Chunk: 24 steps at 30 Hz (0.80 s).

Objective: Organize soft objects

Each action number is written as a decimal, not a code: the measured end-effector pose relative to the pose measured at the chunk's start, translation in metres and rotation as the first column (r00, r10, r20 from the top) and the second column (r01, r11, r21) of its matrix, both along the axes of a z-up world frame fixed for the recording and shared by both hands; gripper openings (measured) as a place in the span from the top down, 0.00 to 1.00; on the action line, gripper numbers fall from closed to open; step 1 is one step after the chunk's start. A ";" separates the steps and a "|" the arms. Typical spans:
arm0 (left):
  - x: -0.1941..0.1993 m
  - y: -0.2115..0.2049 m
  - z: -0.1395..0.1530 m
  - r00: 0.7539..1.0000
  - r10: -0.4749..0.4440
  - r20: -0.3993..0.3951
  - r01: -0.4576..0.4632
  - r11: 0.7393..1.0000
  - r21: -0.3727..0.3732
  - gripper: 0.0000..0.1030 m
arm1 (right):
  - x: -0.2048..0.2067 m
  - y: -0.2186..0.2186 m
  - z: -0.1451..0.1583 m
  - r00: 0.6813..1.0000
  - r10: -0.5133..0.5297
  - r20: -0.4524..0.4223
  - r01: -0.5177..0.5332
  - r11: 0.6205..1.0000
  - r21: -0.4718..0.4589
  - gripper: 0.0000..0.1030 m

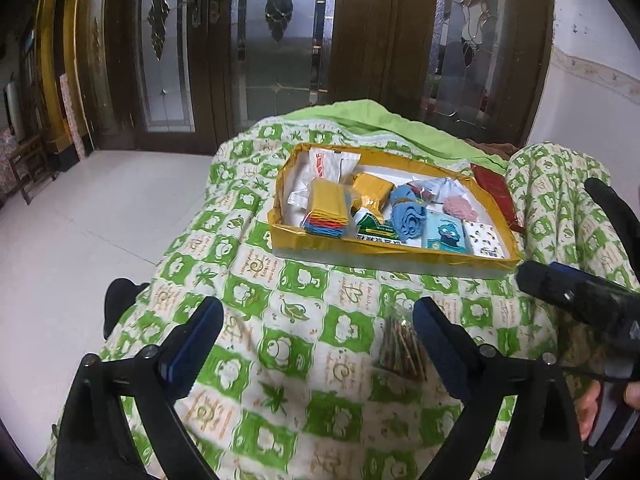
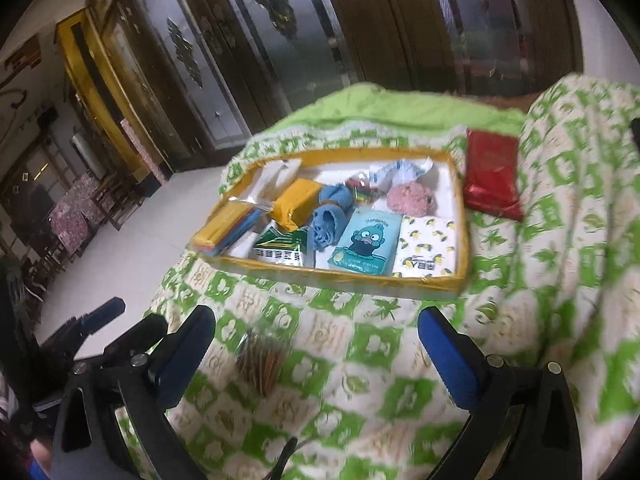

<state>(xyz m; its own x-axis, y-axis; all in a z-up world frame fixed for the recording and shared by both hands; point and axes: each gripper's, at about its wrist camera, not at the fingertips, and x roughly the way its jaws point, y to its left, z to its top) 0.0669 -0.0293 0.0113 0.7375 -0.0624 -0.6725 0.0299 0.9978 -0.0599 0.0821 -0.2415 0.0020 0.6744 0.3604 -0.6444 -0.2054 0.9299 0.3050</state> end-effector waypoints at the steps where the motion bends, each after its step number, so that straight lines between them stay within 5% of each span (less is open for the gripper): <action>1: -0.005 -0.001 0.003 1.000 0.003 0.012 -0.003 1.000 0.009 0.06 | -0.013 0.000 0.005 0.999 -0.005 0.032 0.006 1.000 -0.013 0.01; 10: -0.038 -0.015 0.023 0.997 0.016 0.069 -0.023 0.995 0.099 0.02 | -0.075 -0.003 0.037 0.974 -0.087 0.210 0.103 0.993 -0.064 0.01; 15: -0.056 -0.022 0.035 0.993 0.023 0.113 -0.041 0.987 0.158 0.00 | -0.093 -0.002 0.039 0.973 -0.108 0.206 0.127 0.989 -0.081 0.01; 24: -0.076 -0.018 0.047 0.991 0.051 0.126 -0.068 0.988 0.139 0.00 | -0.114 0.000 0.044 0.968 -0.123 0.219 0.152 0.981 -0.120 0.01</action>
